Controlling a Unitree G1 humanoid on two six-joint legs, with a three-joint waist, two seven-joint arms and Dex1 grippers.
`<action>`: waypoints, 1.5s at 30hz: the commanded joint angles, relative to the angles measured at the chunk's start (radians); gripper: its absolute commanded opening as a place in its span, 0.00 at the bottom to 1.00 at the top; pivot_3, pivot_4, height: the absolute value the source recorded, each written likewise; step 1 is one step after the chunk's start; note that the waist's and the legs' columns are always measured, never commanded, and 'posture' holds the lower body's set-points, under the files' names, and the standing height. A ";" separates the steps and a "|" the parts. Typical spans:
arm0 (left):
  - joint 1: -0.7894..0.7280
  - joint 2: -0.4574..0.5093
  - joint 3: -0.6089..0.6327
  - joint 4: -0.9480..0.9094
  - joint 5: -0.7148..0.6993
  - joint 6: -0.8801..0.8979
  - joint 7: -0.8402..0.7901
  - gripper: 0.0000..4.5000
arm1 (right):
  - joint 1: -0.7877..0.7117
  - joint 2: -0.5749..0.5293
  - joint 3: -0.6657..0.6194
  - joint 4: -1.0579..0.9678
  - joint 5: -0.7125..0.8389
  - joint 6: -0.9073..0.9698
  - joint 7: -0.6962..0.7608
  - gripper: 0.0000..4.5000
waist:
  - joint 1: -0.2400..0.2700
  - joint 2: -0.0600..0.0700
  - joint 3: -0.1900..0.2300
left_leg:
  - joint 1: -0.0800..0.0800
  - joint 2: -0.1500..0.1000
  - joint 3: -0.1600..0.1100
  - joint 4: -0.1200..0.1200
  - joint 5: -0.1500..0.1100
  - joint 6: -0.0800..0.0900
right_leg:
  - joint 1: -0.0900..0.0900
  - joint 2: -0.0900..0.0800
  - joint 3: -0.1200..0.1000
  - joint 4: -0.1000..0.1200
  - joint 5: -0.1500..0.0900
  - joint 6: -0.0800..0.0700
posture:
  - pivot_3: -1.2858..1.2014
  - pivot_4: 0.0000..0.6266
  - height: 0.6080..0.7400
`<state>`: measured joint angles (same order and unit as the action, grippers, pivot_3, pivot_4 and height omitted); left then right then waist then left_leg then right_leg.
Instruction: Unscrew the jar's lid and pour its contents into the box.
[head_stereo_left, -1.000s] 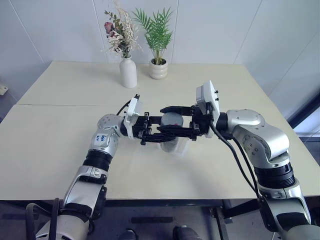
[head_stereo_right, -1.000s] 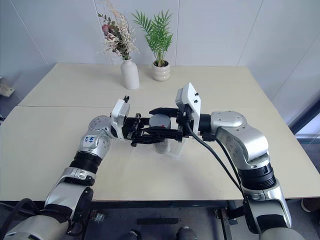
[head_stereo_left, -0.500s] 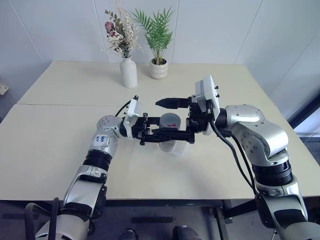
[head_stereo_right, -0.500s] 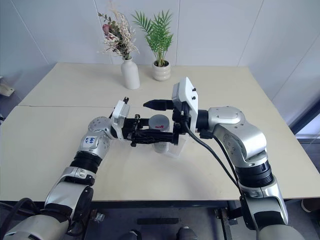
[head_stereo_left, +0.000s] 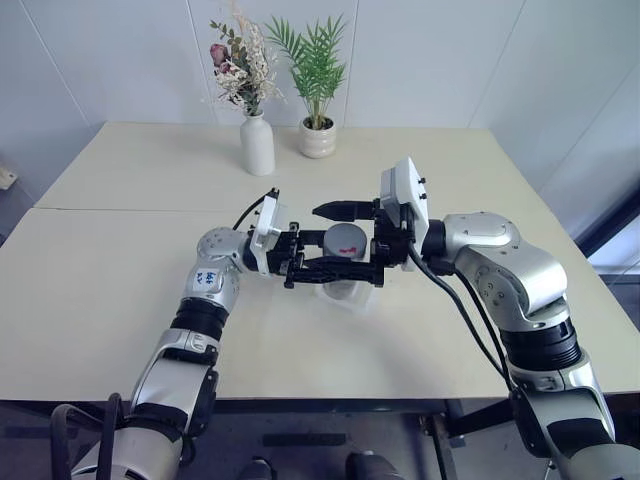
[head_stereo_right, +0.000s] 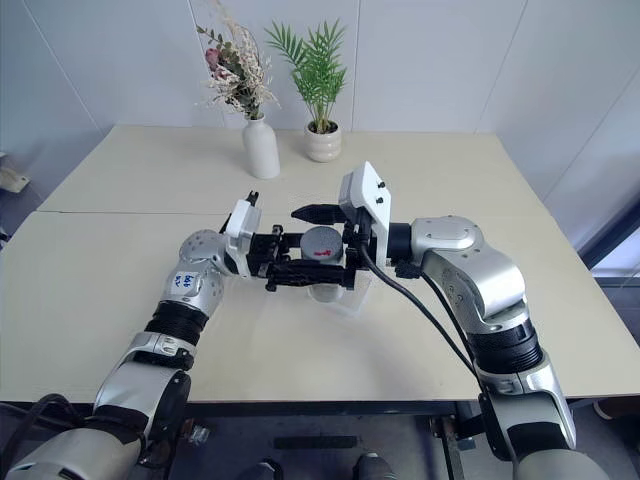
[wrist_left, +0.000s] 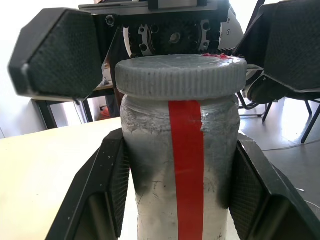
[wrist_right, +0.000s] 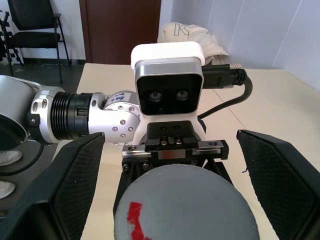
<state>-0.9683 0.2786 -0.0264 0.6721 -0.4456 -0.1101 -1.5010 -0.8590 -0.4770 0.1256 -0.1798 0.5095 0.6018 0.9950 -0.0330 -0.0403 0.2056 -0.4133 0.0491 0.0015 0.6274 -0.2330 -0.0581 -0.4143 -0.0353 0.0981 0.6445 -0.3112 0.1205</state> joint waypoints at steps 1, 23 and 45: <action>-0.024 -0.007 0.006 -0.022 -0.007 -0.008 -0.049 0.51 | -0.015 0.009 0.003 0.016 -0.023 -0.051 0.004 0.99 | 0.000 0.000 0.000 | 0.000 0.000 0.000 0.000 0.000 0.000 | 0.000 0.000 0.000 0.000 0.000 0.000 | 0.52 0.24 1.00; 0.012 0.026 0.023 -0.040 -0.007 0.003 -0.039 0.51 | -0.012 -0.046 -0.066 0.052 -0.024 -0.064 -0.001 0.99 | 0.000 0.000 0.000 | 0.000 0.000 0.000 0.000 0.000 0.000 | 0.000 0.000 0.000 0.000 0.000 0.000 | 0.52 0.24 1.00; 0.021 0.033 0.035 -0.023 0.009 -0.002 -0.028 0.51 | 0.055 -0.143 -0.140 -0.141 0.103 0.067 -0.062 0.99 | -0.001 0.000 0.000 | 0.000 0.000 0.000 0.001 0.000 0.000 | 0.000 0.000 0.000 0.001 0.000 0.000 | 0.52 0.24 1.00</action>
<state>-0.9283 0.3209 0.0111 0.6554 -0.4400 -0.0996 -1.4999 -0.7750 -0.6286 0.0016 -0.2869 0.5871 0.6677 0.9498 -0.0342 -0.0401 0.2057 -0.4133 0.0495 0.0014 0.6281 -0.2330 -0.0581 -0.4142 -0.0349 0.0982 0.6450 -0.3111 0.1206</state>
